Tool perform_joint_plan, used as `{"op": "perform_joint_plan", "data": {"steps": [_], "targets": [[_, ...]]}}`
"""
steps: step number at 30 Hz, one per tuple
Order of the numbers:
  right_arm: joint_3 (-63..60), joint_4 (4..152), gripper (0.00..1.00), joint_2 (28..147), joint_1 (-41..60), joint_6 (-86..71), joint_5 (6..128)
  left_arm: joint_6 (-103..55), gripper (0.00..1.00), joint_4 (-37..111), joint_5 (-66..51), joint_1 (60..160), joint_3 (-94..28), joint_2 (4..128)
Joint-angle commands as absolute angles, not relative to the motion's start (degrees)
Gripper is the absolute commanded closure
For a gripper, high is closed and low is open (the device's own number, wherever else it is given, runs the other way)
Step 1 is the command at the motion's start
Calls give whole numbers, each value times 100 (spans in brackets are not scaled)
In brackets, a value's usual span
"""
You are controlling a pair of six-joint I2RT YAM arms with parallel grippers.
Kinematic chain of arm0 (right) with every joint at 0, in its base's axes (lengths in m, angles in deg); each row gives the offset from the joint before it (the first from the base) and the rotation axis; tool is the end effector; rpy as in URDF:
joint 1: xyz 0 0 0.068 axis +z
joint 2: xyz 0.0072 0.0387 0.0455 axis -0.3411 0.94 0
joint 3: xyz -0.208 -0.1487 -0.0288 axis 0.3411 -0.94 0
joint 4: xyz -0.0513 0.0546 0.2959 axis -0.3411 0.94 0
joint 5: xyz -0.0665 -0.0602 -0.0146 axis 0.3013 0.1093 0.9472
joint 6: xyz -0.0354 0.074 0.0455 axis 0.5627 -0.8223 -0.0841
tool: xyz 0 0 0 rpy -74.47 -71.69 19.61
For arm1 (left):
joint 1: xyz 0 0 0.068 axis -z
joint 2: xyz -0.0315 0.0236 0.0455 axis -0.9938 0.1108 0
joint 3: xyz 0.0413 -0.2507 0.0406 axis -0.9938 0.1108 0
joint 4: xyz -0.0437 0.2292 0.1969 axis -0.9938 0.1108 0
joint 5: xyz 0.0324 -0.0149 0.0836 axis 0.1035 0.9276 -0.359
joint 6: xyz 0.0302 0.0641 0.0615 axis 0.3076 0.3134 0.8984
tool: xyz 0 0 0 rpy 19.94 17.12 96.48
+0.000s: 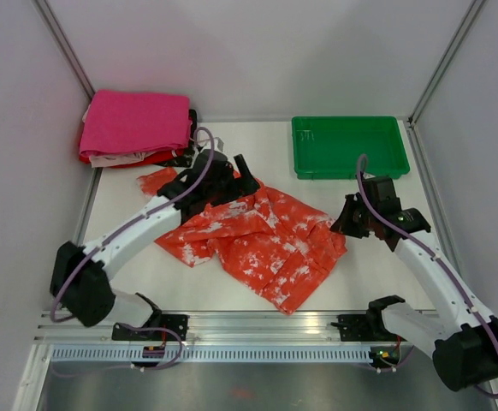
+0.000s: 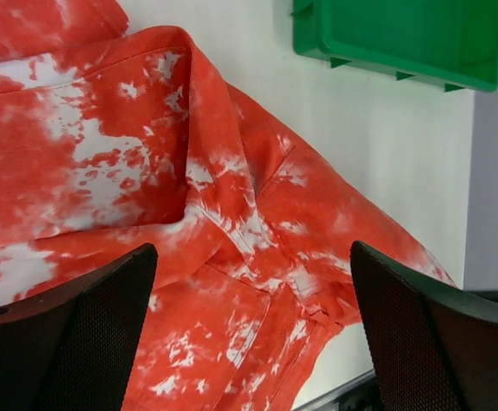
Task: Fold and stack the trousers
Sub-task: Flatten the trousers out
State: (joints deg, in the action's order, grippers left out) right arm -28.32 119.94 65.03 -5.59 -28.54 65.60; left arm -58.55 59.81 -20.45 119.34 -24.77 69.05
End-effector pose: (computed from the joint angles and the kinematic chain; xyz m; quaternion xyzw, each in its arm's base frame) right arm 0.2718 0.0835 0.2127 0.0872 0.9388 0.1882 0.2751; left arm 0.3265 -0.2259 0.2506 -0.0970 0.8817 -0.2728 0.3726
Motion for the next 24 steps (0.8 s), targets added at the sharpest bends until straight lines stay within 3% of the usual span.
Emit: {"op": "perform_joint_plan", "data": {"steps": [1, 7, 16, 19, 22, 23, 24], "targets": [[-2820, 11861, 100, 6327, -579, -3028, 6582, -6371, 2, 6287, -2389, 11932, -3017, 7835], [-2882, 12090, 99, 6107, -579, -2923, 6706, -6636, 3, 6649, -2750, 11994, -4081, 9470], [-3031, 12073, 99, 5949, -579, -2888, 6380, -6583, 8, 5708, -2311, 11993, -4601, 10324], [-3084, 12055, 100, 5957, -579, -2844, 6284, -6504, 24, 5410, -2136, 11993, -4663, 10483], [-3119, 12047, 100, 5957, -579, -2835, 6284, -6460, 57, 4987, -2012, 11993, -4619, 10510], [-3136, 12029, 100, 5957, -579, -2843, 6301, -6452, 89, 4908, -2012, 11993, -4610, 10492], [-3128, 12011, 100, 5949, -579, -2835, 6310, -6443, 98, 4890, -2038, 11993, -4541, 10414]]}}
